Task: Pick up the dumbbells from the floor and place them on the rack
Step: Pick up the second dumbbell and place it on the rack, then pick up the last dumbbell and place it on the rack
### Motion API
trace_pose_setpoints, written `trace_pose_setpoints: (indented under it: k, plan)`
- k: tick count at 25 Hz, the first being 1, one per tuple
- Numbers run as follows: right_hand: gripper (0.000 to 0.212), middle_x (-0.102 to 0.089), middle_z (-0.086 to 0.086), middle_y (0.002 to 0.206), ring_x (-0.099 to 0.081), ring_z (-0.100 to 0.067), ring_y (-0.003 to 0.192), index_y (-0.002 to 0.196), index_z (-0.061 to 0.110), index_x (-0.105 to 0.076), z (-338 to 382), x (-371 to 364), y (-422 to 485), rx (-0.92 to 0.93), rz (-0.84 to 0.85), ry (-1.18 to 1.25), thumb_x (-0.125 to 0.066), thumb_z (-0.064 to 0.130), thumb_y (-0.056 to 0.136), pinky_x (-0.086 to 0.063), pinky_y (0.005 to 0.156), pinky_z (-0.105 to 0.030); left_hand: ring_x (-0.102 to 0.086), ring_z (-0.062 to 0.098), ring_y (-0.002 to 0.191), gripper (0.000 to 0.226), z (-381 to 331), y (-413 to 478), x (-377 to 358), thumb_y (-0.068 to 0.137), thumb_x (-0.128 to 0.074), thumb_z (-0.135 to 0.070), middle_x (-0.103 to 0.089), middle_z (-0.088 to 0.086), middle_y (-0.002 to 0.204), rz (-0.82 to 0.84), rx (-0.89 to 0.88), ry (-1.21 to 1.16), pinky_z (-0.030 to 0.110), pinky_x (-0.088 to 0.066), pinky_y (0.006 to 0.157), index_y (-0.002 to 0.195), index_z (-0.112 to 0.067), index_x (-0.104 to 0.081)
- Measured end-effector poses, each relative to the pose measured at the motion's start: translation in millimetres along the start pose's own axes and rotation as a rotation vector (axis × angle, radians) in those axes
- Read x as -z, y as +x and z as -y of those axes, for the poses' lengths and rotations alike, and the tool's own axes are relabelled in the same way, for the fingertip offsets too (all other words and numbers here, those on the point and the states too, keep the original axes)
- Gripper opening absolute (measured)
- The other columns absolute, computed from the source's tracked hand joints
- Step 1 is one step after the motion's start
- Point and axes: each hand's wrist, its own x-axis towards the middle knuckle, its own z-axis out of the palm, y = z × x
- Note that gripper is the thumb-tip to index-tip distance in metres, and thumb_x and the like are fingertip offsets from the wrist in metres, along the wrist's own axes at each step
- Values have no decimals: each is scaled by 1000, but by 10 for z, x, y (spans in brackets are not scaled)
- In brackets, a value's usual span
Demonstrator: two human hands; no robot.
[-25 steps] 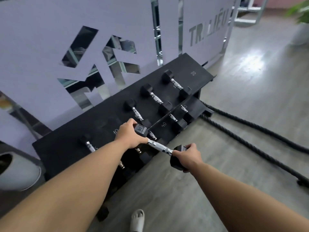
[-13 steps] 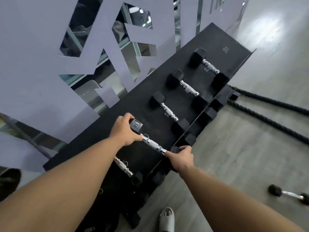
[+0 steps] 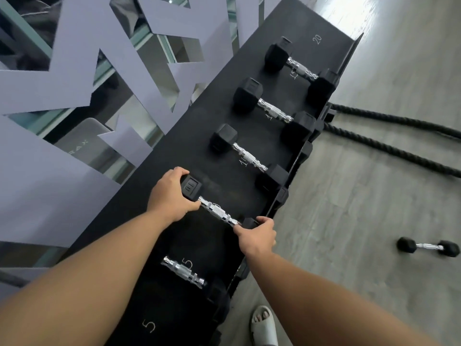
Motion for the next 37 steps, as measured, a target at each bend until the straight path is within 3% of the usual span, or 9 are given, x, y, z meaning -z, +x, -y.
trace_pose_setpoints:
  k: [7, 11, 15, 19, 22, 28, 37]
  plan:
    - [74, -31, -4, 132, -29, -19, 105, 129, 26, -40, -15, -137, 78, 85, -21, -92, -87, 29, 73, -36, 81, -30, -60, 21, 104, 82, 220, 137, -274, 62, -98, -29, -61, -4, 116, 35, 30, -27, 36, -52, 86, 130, -24, -52]
    - [72, -36, -6, 132, -46, -28, 117, 130, 21, -44, 7, 104, 121, 153, 55, -165, -83, 44, 75, -44, 90, -34, -61, 23, 113, 87, 180, 77, -173, 66, -95, -41, -56, -3, 136, 129, 58, 84, 43, -54, 90, 138, -27, -48]
    - [45, -51, -2, 123, -58, -25, 108, 122, 24, -55, 314, 740, 163, 367, 65, -369, -66, 48, 86, -50, 93, -43, -57, 19, 118, 76, -207, -134, 41, 72, -79, -66, -55, -9, 135, 123, 30, 141, 42, -53, 91, 135, -30, -55]
    - [45, -57, -1, 123, -55, -28, 112, 125, 28, -57, 683, 1660, 144, 660, 67, -807, -56, 54, 89, -48, 93, -43, -61, 14, 111, 58, -876, -332, 280, 76, -65, -75, -65, -14, 121, 222, -19, 164, 38, -52, 92, 119, -37, -64]
    - [55, -57, -5, 128, -55, -32, 116, 131, 29, -54, 1023, 2617, 93, 708, 25, -1001, -54, 60, 86, -47, 96, -44, -63, 12, 108, 57, -1641, -467, 503, 77, -58, -77, -67, -16, 119, 320, -103, 289, 34, -50, 88, 120, -40, -64]
    - [62, -57, -3, 134, -54, -31, 119, 134, 31, -52, 1437, 4667, -120, 705, -138, -1047, -55, 64, 82, -44, 93, -41, -62, 15, 113, 59, -3481, -805, 715, 77, -55, -78, -67, -14, 123, 278, -287, 426, 36, -48, 89, 122, -41, -64]
    - [67, -56, -2, 140, -55, -29, 123, 140, 32, -48, 1369, 7663, -551, 641, -375, -1110, -54, 68, 84, -46, 94, -41, -63, 14, 108, 60, -5859, -1620, 545, 73, -55, -82, -68, -15, 119, 140, -459, 371, 35, -48, 83, 116, -42, -65]
